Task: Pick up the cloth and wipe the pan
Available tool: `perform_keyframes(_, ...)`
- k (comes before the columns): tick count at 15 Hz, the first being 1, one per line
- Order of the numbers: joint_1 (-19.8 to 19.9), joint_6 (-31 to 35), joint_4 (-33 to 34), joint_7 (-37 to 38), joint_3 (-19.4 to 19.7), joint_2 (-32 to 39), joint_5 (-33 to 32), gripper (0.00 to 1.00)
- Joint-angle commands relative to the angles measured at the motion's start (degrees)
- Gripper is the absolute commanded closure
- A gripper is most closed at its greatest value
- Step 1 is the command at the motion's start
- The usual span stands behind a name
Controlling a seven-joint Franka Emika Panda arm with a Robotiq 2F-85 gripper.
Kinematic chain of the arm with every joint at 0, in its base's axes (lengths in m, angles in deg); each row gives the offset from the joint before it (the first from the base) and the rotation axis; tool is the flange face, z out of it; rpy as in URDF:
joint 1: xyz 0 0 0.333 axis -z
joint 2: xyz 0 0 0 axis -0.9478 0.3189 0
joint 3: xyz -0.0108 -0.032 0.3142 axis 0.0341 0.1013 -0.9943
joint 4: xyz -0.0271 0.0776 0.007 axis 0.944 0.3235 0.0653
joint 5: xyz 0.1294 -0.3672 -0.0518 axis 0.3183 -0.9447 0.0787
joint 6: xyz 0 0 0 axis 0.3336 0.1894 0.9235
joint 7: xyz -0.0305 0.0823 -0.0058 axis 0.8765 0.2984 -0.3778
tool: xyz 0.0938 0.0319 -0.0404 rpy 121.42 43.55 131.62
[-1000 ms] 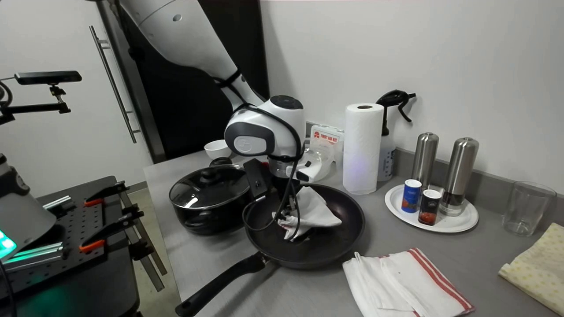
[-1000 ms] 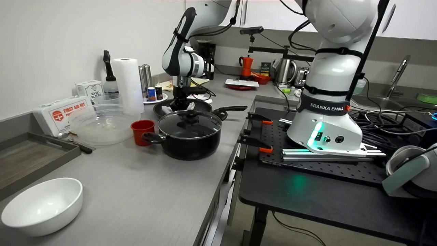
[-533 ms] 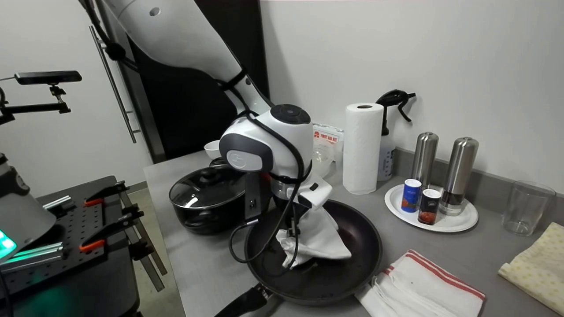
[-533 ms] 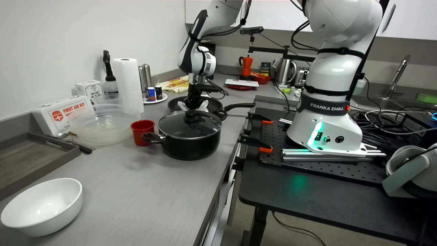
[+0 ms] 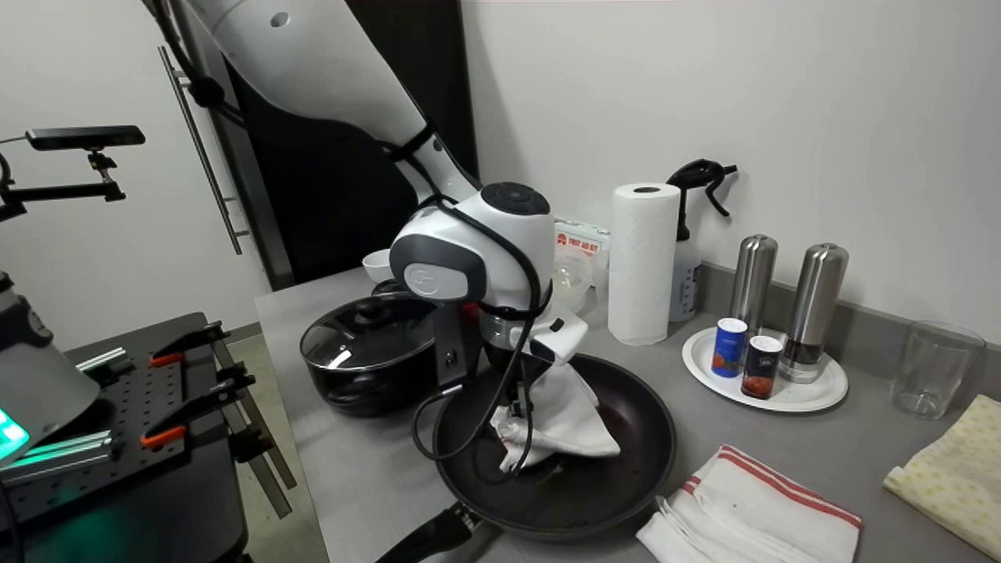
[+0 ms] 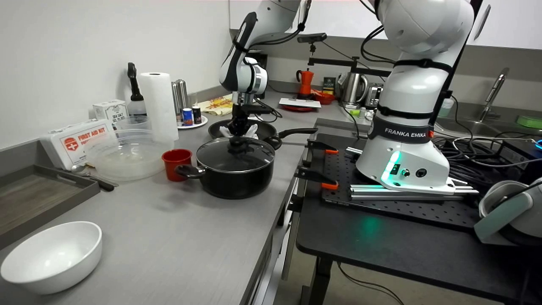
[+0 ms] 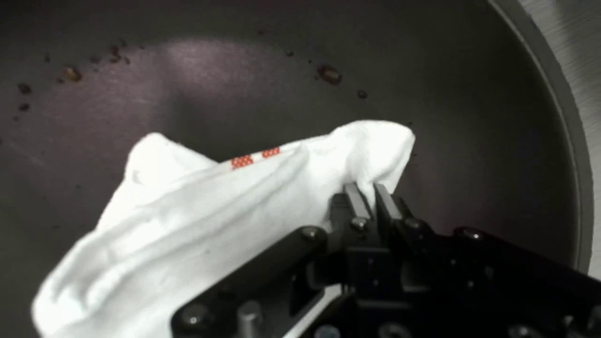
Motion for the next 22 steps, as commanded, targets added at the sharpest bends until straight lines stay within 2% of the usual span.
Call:
perform_keyframes(1, -4.97, 2.77, -1.53, 0.84, 0.34, 0.99, -2.35, 0.98)
perform_keyframes(5, -7.58, 4.95, -3.17, 0.34, -0.07, -0.55, -2.35, 0.98)
perform_keyframes(10, -8.10, 8.22, -5.23, 0.41, -0.15, -1.78, -2.85, 0.98)
perform_keyframes(22, -2.42, 7.94, -4.91, 3.63, 3.65, -1.40, -1.47, 0.98)
